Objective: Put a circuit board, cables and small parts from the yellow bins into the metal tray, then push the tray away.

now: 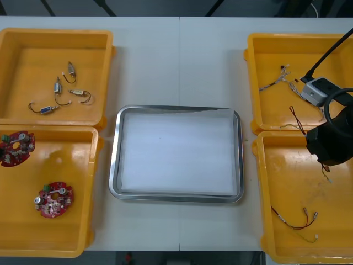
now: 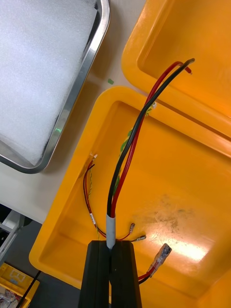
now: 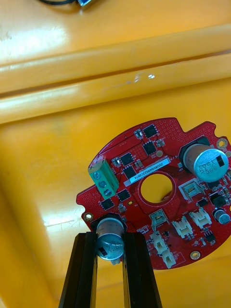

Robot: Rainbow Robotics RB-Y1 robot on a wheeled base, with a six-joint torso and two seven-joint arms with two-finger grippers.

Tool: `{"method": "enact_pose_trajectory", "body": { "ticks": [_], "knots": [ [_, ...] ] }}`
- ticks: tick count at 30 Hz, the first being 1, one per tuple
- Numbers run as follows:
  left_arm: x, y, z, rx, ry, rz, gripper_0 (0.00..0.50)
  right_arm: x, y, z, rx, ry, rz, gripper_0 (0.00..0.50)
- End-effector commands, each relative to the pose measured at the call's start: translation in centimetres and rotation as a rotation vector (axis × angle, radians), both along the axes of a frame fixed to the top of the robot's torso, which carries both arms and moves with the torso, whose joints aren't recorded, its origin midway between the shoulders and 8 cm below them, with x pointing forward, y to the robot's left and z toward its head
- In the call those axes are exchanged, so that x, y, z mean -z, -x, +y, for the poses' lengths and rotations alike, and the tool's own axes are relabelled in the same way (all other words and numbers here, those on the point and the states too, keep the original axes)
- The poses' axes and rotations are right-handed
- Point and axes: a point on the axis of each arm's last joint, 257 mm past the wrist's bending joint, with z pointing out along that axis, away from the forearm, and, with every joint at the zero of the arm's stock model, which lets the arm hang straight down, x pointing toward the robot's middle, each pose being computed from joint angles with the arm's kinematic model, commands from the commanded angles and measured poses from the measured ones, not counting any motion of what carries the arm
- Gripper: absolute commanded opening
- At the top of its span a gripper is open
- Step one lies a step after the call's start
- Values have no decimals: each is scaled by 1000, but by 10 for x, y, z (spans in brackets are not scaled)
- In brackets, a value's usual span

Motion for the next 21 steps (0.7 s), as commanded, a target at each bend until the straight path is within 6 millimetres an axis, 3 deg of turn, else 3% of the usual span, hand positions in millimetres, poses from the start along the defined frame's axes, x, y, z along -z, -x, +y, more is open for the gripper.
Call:
{"method": "enact_pose_trajectory", "body": {
  "ticks": [1,9,21],
  "knots": [
    [-43,-7,-1,96,-91,-57,0,-9,1,-5,-33,47,-24,0],
    [-82,-5,-16,115,-97,-107,0,-9,1,-5,-33,47,-24,0],
    [-94,-10,-67,14,-8,-134,0,-9,1,-5,-33,47,-24,0]
  ]
}}
